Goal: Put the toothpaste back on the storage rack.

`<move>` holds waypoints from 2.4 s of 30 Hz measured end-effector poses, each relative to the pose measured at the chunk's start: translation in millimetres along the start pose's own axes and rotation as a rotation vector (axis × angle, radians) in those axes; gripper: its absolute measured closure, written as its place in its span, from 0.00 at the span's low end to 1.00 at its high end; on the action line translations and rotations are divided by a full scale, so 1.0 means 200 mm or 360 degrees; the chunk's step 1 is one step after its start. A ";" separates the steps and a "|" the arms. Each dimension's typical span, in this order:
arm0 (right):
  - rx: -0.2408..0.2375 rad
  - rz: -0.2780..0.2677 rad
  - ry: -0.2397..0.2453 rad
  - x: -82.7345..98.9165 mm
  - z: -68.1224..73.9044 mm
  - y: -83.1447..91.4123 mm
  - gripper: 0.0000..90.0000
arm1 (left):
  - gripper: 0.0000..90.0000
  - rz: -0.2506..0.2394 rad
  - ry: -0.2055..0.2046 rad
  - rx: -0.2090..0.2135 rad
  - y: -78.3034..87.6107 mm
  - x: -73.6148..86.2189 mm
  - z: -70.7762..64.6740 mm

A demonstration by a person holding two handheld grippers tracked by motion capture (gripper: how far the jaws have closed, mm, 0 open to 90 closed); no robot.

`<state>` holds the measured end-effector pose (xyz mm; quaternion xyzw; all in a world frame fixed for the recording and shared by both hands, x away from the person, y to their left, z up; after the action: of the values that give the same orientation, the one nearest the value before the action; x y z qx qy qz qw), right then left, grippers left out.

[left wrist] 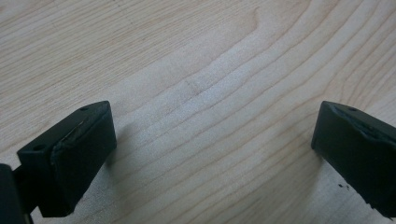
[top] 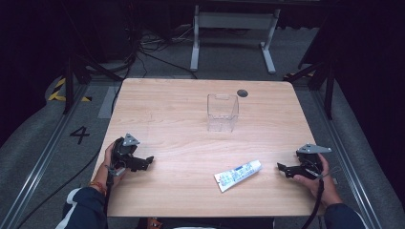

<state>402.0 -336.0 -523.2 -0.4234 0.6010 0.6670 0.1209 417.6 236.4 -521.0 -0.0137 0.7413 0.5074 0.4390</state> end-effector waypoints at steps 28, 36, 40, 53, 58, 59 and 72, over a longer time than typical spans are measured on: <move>-0.0128 0.0063 0.0189 -0.02 0.04 0.10 0.21 | 0.00 0.0014 -0.0082 0.0078 0.03 0.03 0.01; -0.0232 0.0009 0.0301 -0.07 0.13 0.15 0.19 | 0.00 0.0013 -0.0104 0.0065 0.03 0.03 0.01; -0.0256 -0.0021 0.0389 -0.10 0.19 0.18 0.20 | 0.00 0.0013 -0.0104 0.0065 0.03 0.03 0.01; -0.0395 -0.0035 0.0674 -0.20 0.43 0.18 0.21 | 0.00 0.0013 -0.0104 0.0065 0.03 0.03 0.01; -0.0421 -0.0024 0.0779 -0.25 0.52 0.17 0.22 | 0.00 0.0013 -0.0106 0.0064 0.03 0.03 0.01; -0.0419 -0.0023 0.0809 -0.26 0.55 0.17 0.22 | 0.00 0.0013 -0.0101 0.0065 0.03 0.03 0.01; -0.0478 0.0080 0.1075 -0.29 0.78 0.09 0.19 | 0.00 0.0018 -0.0096 0.0059 0.03 0.03 0.01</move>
<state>360.4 -178.2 -482.2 -0.6179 0.5125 0.5732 -0.1642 411.7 243.7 -520.6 0.0139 0.7371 0.4962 0.4585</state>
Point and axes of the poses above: each handheld gripper's, and its own axes: y roughly backward along the jaws, x roughly out of its underside, z roughly to its left, the point moved 5 cm from there along -y, roughly forward along the jaws, and after that the axes turned 7 degrees about x, right-handed, at the moved point
